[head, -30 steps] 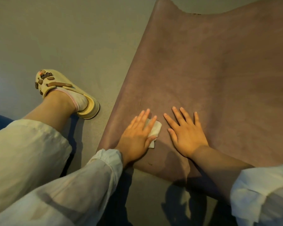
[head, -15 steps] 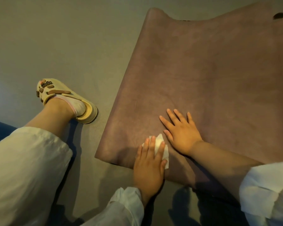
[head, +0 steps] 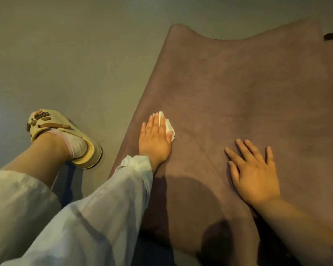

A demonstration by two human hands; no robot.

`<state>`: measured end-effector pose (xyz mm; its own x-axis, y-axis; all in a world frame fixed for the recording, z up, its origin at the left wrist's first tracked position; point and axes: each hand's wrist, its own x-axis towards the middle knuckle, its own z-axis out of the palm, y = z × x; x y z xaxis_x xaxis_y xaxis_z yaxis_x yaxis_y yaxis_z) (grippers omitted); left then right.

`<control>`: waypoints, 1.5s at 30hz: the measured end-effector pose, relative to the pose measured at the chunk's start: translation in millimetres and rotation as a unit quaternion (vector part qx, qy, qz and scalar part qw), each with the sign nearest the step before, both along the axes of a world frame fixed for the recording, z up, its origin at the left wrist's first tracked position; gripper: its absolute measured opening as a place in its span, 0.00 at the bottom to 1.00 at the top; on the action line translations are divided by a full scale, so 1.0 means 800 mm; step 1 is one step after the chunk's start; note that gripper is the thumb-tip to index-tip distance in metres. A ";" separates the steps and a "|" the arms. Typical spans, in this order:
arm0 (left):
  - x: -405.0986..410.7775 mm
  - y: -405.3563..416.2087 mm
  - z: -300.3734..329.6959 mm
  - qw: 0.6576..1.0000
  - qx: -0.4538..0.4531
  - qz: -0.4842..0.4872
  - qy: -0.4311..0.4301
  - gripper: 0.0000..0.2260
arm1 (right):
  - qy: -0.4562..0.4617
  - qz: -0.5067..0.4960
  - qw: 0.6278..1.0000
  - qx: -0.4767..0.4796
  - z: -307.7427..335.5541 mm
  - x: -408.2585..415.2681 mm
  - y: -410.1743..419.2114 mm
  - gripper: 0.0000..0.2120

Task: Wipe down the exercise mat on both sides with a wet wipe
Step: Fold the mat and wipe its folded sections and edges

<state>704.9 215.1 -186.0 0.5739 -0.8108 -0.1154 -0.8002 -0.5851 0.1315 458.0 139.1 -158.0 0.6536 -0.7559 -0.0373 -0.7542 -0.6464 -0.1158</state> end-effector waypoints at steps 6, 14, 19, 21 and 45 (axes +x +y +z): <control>0.073 -0.099 0.001 0.999 0.033 0.037 -0.005 0.27 | -0.034 -0.001 0.999 -0.008 -0.008 -0.002 -0.004 0.24; 0.057 -0.160 0.007 0.990 0.059 -0.129 0.000 0.25 | -0.048 0.002 0.999 -0.018 -0.005 -0.002 -0.006 0.23; -0.018 -0.100 0.011 0.948 0.061 -0.313 0.019 0.25 | -0.031 -0.005 0.999 -0.010 -0.003 -0.001 -0.006 0.24; -0.046 -0.052 0.015 0.941 0.065 -0.330 0.031 0.25 | -0.025 -0.007 1.000 0.001 -0.002 -0.001 -0.005 0.25; -0.014 -0.060 0.006 0.990 0.052 -0.129 0.014 0.24 | -0.068 -0.009 0.998 -0.017 -0.013 -0.002 -0.007 0.25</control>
<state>693.9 167.2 -181.3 0.3451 -0.9125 -0.2196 -0.9214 -0.3739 0.1060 456.8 133.4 -168.0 0.6379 -0.7664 0.0759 -0.7441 -0.6388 -0.1956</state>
